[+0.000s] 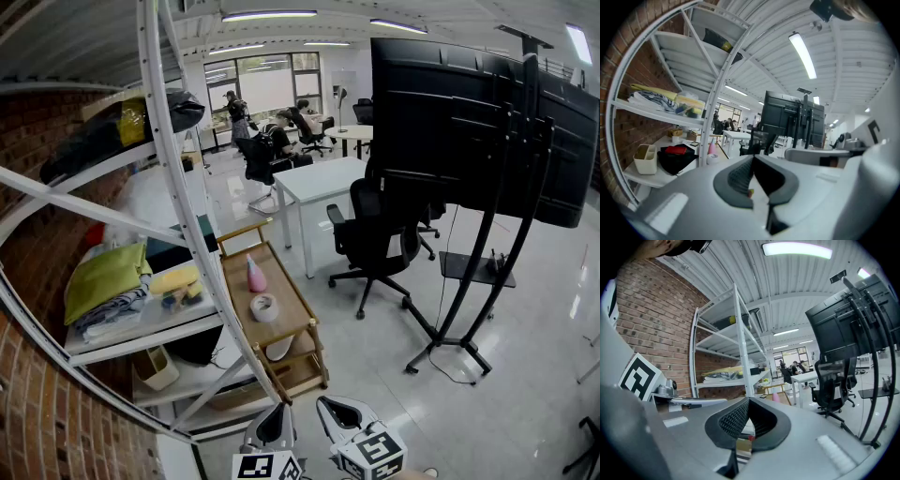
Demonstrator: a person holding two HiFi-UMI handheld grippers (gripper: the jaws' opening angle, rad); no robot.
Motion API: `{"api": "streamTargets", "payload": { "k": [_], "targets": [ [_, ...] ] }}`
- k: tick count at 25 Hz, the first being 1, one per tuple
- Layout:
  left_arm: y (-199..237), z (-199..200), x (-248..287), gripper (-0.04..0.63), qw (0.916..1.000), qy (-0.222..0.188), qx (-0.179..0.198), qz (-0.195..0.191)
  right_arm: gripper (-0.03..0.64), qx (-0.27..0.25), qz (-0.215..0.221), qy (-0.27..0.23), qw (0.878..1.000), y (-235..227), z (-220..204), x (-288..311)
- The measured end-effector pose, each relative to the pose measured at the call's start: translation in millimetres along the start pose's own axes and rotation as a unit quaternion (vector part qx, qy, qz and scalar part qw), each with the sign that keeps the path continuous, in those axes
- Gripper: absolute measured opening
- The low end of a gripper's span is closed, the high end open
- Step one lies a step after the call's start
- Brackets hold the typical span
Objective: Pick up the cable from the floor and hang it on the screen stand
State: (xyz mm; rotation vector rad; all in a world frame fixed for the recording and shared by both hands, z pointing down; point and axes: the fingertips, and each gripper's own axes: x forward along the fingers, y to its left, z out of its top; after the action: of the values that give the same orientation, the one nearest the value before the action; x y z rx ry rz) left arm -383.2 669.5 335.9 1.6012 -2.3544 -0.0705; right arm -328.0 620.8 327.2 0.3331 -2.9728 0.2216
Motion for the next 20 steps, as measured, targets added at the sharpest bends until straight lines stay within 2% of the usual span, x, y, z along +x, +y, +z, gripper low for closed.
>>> {"api": "streamTargets", "payload": {
  "k": [5, 9, 15, 20],
  "targets": [
    [-45.3, -3.4, 36.9, 0.006, 0.9986, 0.013, 0.016, -0.049, -0.002, 0.013, -0.058, -0.006, 0.998, -57.6, 4.6, -22.2],
    [-98.8, -13.2, 72.9, 0.006, 0.9926, 0.036, 0.019, -0.114, -0.002, 0.031, -0.133, -0.007, 0.991, -113.6, 2.2, -61.6],
    [-197.4, -29.9, 121.9, 0.007, 0.9729, 0.068, 0.040, -0.217, -0.002, 0.057, -0.258, -0.004, 0.964, -203.2, -10.2, -141.7],
    [-275.4, -43.7, 168.5, 0.006, 0.9581, 0.087, 0.054, -0.268, -0.002, 0.073, -0.330, -0.003, 0.941, -281.3, -17.9, -200.3]
  ]
}}
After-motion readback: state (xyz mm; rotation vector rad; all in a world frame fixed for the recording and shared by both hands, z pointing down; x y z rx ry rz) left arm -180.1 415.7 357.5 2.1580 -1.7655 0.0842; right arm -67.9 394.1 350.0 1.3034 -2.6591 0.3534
